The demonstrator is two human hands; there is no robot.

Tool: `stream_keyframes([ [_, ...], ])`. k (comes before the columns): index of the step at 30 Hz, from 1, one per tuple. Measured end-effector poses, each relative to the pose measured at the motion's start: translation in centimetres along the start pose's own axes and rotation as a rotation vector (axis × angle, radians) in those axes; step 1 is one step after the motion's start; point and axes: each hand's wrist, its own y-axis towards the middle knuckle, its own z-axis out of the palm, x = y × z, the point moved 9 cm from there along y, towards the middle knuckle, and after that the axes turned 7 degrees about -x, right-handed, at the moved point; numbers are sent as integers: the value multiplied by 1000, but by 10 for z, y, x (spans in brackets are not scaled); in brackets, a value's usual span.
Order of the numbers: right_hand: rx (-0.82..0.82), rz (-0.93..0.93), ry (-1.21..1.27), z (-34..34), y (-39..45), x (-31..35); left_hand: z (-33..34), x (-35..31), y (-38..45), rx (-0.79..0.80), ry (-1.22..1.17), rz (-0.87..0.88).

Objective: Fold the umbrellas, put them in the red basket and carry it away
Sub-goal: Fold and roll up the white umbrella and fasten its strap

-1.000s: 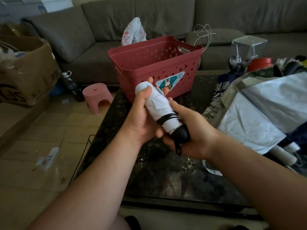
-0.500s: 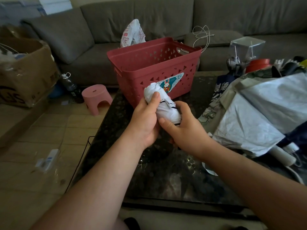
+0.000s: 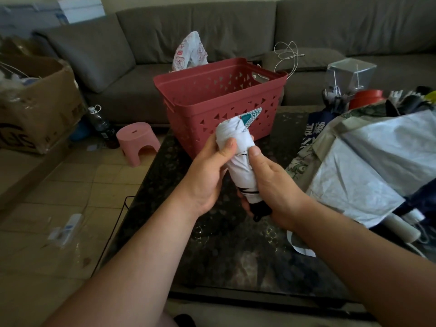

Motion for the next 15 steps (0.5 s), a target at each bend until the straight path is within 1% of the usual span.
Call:
stream_keyframes([
  [2, 44, 0, 24, 7, -4, 0, -1, -7, -2, -13, -140, -27],
  [4, 100, 41, 29, 17, -8, -5, -1, -11, -3, -43, -264, -70],
  [5, 120, 63, 29, 21, -10, -9, -2, -13, -2, -67, -283, -70],
  [8, 152, 123, 74, 28, -12, -16, -6, -22, 1, -162, -242, -46],
  [11, 167, 142, 125, 30, -11, -14, -9, -28, 4, -214, -241, -37],
  [13, 115, 126, 120, 26, -8, -9, -16, -33, 7, -293, -241, 15],
  [15, -36, 123, 168, 10, -1, -8, -31, -38, 10, -416, -227, 110],
])
